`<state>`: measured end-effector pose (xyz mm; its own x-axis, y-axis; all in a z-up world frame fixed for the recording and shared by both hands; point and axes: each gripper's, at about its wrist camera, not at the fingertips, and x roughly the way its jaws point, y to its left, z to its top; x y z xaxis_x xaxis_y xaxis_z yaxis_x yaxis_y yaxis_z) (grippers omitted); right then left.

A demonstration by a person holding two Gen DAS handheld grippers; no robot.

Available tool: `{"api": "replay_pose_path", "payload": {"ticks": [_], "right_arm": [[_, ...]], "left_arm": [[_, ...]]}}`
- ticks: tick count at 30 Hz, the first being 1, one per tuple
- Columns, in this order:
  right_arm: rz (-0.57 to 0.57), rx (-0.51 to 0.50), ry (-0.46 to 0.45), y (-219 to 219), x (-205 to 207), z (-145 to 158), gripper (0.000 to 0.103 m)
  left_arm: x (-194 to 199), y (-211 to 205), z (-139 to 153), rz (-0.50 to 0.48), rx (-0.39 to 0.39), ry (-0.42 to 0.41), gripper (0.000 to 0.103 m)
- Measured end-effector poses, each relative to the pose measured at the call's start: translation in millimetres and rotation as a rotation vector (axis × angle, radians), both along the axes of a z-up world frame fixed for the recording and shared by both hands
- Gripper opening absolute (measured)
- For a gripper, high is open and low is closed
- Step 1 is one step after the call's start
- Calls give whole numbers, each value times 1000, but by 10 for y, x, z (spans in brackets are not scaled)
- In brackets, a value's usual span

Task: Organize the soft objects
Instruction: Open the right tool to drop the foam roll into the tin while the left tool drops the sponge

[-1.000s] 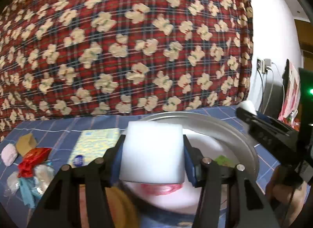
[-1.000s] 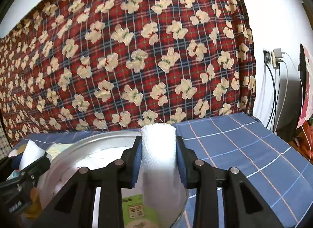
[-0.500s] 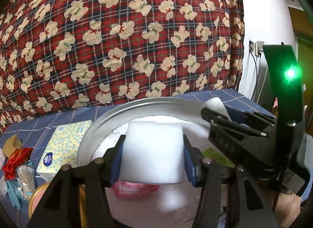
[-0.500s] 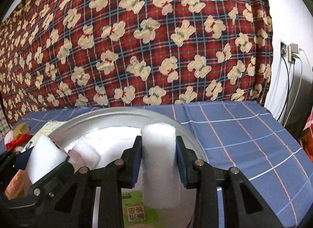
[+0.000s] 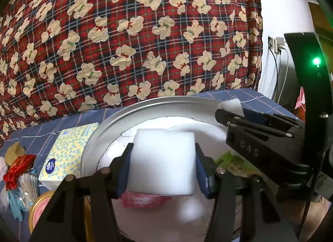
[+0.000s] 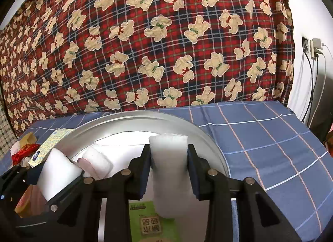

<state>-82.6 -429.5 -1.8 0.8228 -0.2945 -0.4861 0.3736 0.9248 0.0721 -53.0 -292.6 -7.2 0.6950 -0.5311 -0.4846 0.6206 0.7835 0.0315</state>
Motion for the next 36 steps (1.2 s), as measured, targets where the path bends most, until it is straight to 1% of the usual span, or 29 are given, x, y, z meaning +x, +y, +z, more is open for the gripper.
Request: {"api": "replay_pose_path", "payload": {"ticks": [1,2,3,4,5,6,7,8,11,13,16,18,24,26,28,31,33,36], "right_arm": [[3,4,-2,1,0,2,42],[7,11,-7,-2,-7,4,53],[9,18,-18,-2,-23,12,58],[8,20,-31,0,-43,26,69],[6,20,-47,0,-66,41,77],[7,20,-70,5,-99,64,78],[7,20,-80,9,-113,75,79],[7,19,-89,12,-123,87,79],[-8,15,-96,7,-143,98,79],[-18,20,-104,-7,-170,107,79],[-35,9,-145,-12,-259,155,79],[-56,-8,-166,-12,-310,178,79],[-109,-28,-180,-20,-381,175,79],[-134,-52,-208,14,-430,197,79],[-154,-97,-283,92,-545,246,80],[-188,-152,-329,183,-622,294,89],[-200,-172,-344,228,-654,315,89],[-201,-174,-343,263,-661,320,89]], "left_arm": [[7,3,-3,4,1,2,56],[12,6,-3,7,1,4,58],[15,13,-3,9,0,4,62],[17,18,-2,11,-2,3,73],[14,21,0,14,-2,0,85],[9,29,2,17,-4,-4,91],[0,39,8,20,-8,-12,100],[-15,53,16,23,-14,-23,102],[-81,82,47,21,-27,-62,102],[-123,74,60,10,-21,-87,102],[-149,69,69,1,-10,-103,103],[-164,100,83,0,-18,-114,103],[-177,194,106,30,-29,-141,103],[-165,231,110,42,-32,-143,103],[-165,271,119,51,-39,-152,103],[-191,328,142,91,-36,-206,103],[-195,374,154,104,-37,-225,103],[-222,466,165,111,-54,-251,103]]}}
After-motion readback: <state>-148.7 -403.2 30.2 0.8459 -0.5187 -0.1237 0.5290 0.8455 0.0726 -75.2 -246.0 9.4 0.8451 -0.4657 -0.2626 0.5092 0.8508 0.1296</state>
